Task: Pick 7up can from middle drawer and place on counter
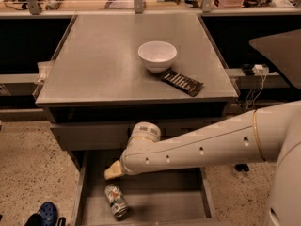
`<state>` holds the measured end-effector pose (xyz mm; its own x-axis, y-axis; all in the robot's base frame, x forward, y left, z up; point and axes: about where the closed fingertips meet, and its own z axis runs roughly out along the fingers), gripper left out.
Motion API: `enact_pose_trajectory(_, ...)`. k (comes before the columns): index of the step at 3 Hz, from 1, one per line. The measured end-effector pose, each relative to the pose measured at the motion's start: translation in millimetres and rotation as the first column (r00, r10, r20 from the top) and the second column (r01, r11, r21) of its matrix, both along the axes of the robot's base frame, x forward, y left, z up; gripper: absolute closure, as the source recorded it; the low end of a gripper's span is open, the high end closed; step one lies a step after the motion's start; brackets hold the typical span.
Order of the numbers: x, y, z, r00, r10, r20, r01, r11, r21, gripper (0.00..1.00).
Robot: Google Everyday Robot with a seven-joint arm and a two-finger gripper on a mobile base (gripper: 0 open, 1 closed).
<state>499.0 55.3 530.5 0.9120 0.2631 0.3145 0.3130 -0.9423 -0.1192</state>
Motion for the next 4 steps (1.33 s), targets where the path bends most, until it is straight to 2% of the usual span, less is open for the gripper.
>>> enact_pose_trajectory(1,-2.2,29.0,-51.8,0.9981,0.046,-0.040,-0.046,0.999,0.005,0.00)
enact_pose_trajectory(2,-3.6,31.2,-56.7,0.9977,0.045,-0.050,-0.045,0.999,0.003,0.00)
enact_pose_trajectory(3,-8.5,38.5,-73.1,0.9956,0.044,-0.083,-0.044,0.999,-0.006,0.00)
enact_pose_trajectory(4,-17.8,52.8,-88.4,0.9950,0.060,-0.080,-0.062,0.998,-0.026,0.00)
